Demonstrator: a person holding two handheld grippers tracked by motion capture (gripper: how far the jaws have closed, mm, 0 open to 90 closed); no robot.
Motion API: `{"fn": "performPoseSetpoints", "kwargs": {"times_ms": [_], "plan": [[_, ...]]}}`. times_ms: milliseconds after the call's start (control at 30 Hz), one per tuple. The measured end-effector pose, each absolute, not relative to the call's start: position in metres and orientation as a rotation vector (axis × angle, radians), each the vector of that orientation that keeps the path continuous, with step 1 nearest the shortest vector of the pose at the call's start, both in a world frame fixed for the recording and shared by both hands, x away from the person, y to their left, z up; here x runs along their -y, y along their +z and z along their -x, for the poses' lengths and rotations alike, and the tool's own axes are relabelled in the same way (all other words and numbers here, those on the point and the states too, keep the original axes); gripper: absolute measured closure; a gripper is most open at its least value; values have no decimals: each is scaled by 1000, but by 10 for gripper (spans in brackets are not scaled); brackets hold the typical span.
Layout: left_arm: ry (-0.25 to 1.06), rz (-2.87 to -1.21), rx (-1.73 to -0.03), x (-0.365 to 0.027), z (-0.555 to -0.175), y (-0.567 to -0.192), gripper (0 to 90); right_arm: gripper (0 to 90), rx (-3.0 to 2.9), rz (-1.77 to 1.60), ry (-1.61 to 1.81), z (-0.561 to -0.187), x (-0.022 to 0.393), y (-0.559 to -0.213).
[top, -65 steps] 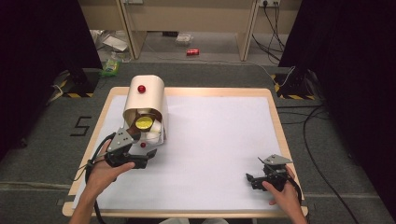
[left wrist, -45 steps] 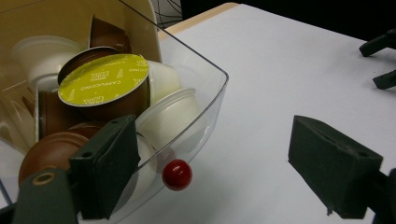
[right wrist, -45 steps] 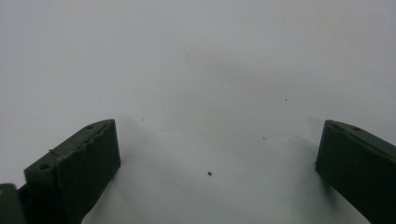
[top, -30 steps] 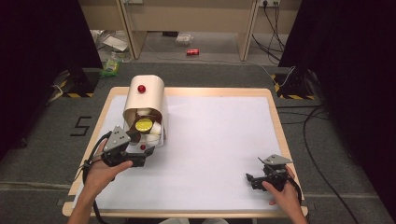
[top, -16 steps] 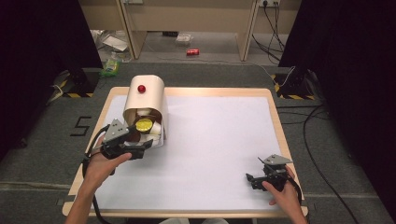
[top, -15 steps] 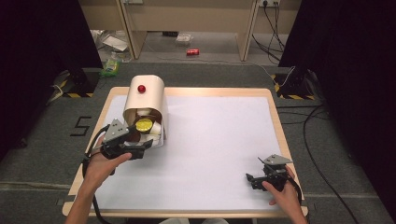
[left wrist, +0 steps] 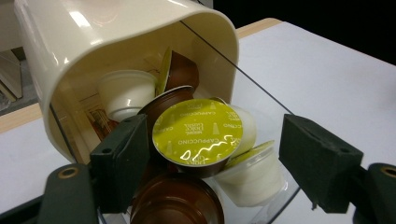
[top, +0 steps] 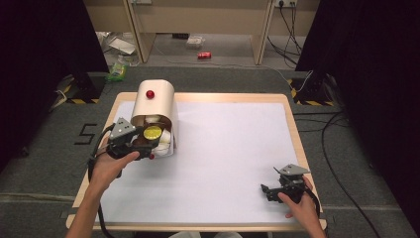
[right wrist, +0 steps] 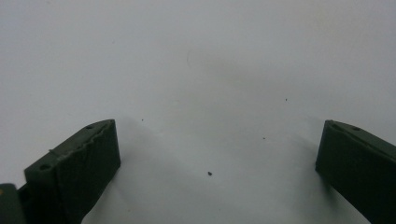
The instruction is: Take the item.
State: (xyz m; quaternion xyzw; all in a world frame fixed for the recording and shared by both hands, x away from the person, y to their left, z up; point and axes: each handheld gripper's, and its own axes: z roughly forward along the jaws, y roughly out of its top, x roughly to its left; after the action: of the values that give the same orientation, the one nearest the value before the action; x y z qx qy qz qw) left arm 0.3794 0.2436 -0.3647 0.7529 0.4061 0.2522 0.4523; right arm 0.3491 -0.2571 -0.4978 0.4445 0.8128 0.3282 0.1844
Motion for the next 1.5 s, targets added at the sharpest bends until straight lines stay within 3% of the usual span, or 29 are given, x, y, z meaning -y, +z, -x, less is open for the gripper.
{"fn": "performPoseSetpoints", "kwargs": {"times_ms": [1100, 1300, 1500], "plan": [[603, -1922, -1072, -234, -410, -373, 315, 3, -2291, -1253, 926, -349, 257, -498], [574, -1935, -1072, -233, -411, -374, 374, 3, -2293, -1246, 925, -349, 257, -498], [578, -1934, -1070, -234, -410, -372, 377, 2, -2293, -1247, 925, -349, 257, -498]]}}
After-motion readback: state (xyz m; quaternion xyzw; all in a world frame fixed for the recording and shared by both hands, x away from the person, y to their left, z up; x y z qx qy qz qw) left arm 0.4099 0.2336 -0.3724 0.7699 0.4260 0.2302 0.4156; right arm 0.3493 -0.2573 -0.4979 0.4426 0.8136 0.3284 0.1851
